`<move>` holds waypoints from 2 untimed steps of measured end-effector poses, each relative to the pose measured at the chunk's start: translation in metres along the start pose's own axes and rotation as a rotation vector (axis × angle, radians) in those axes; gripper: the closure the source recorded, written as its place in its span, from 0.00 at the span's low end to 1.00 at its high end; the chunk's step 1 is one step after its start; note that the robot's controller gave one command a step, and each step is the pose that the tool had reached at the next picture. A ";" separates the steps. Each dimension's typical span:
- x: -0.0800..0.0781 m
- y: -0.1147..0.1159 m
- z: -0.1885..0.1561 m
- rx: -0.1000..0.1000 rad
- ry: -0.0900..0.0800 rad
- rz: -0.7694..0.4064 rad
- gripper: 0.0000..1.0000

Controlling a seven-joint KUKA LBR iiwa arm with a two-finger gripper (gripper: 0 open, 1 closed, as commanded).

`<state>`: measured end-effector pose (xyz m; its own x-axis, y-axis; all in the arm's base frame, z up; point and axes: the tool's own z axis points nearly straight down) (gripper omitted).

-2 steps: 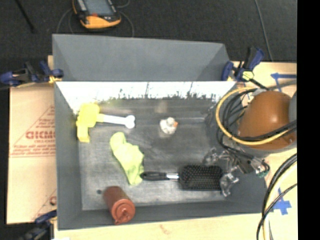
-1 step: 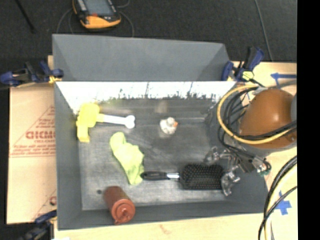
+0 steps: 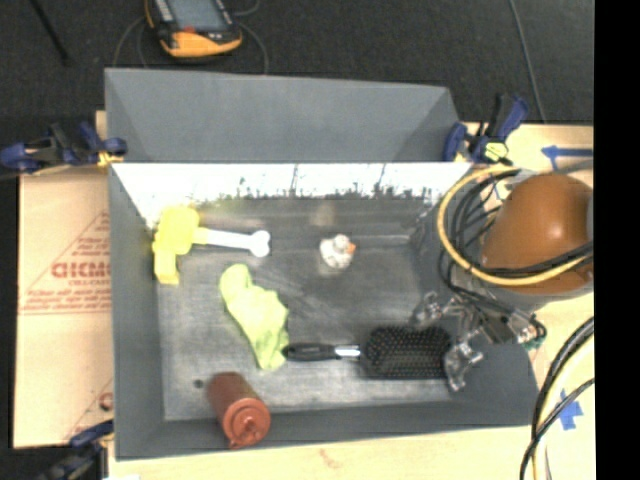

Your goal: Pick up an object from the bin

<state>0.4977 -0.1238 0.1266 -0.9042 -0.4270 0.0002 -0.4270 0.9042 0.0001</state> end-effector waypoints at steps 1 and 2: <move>0.000 0.000 -0.013 0.001 -0.001 0.001 1.00; 0.000 -0.001 -0.022 0.001 -0.002 0.001 1.00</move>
Offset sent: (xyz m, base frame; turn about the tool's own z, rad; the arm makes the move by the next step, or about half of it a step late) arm 0.0000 -0.0001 0.0454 0.0000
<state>0.4983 -0.1243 0.1481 -0.9047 -0.4261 -0.0013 -0.4261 0.9047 -0.0013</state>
